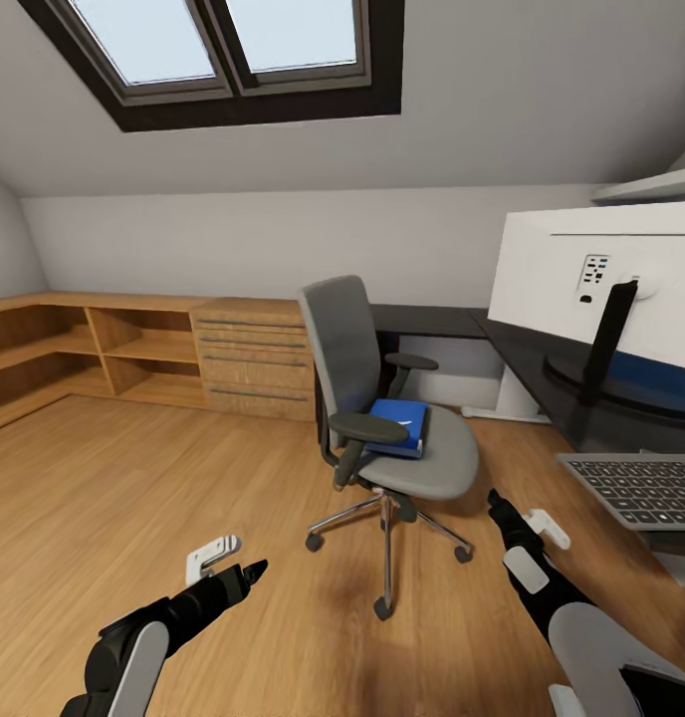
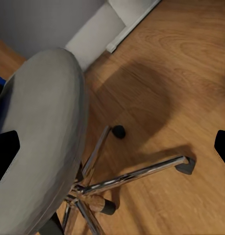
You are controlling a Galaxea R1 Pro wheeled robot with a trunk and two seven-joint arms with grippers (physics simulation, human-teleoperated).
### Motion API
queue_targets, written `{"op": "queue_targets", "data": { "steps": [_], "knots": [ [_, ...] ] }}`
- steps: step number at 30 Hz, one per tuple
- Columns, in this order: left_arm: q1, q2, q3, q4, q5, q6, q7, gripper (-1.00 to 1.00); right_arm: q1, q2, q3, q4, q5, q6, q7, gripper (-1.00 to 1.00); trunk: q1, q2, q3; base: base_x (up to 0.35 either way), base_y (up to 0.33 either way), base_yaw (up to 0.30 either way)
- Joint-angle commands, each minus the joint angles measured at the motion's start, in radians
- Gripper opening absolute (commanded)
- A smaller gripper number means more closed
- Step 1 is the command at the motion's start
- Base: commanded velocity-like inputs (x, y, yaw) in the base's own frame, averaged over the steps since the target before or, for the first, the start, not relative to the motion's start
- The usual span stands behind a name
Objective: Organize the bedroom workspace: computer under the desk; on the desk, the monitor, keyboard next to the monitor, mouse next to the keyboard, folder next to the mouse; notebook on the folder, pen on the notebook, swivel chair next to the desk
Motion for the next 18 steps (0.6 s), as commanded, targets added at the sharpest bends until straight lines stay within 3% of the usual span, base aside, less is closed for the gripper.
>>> {"op": "queue_targets", "data": {
  "steps": [1, 18],
  "knots": [
    [-0.001, -0.001, 0.001, -0.001, 0.011, 0.005, 0.008, 1.0, -0.001, 0.0, 0.002, 0.001, -0.01, -0.004, 0.001, 1.0, 0.0, 0.0, -0.001, 0.018, 0.0, 0.0],
    [-0.001, 0.001, 0.003, 0.0, 0.011, 0.004, 0.009, 1.0, -0.001, -0.009, 0.002, 0.004, -0.01, 0.002, -0.001, 1.0, 0.0, 0.0, -0.001, 0.208, 0.0, 0.0]
  ]
}}
